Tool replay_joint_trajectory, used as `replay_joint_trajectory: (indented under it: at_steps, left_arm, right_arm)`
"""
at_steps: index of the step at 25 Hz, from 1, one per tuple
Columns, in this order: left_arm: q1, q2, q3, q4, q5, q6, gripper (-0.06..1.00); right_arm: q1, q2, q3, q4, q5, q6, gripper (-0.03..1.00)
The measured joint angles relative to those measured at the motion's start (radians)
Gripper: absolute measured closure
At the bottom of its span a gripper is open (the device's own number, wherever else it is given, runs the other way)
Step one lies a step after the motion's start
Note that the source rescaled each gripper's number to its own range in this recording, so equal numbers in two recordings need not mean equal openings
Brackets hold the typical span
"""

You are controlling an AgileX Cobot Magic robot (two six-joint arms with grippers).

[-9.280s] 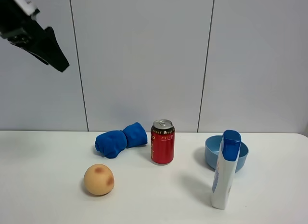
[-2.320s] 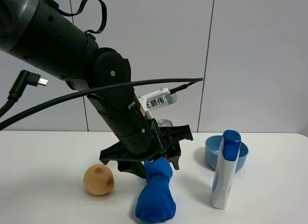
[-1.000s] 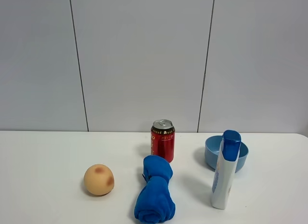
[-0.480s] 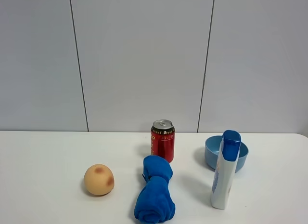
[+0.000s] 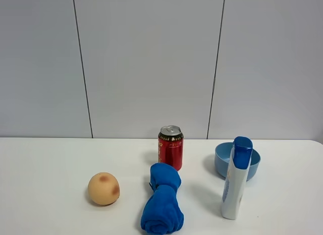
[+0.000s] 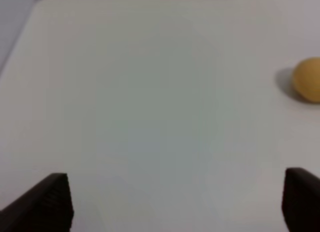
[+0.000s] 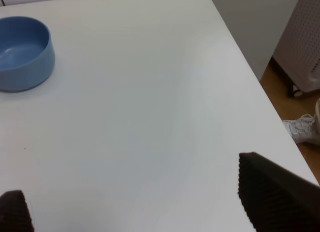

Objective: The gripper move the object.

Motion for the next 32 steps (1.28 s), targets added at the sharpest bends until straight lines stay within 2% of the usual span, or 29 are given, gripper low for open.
replay_joint_trajectory:
  at_steps: [3, 11, 32]
  left_arm:
    - [0.0, 0.0, 0.043, -0.027, -0.014, 0.0, -0.02]
    - [0.0, 0.0, 0.091, -0.027, -0.15, -0.01, -0.02]
    - [0.0, 0.0, 0.091, -0.025, -0.163, -0.019, 0.0]
  right_arm:
    - [0.0, 0.0, 0.0, 0.0, 0.0, 0.0, -0.03]
    - [0.0, 0.0, 0.0, 0.0, 0.0, 0.0, -0.03]
    - [0.0, 0.0, 0.0, 0.0, 0.0, 0.0, -0.03]
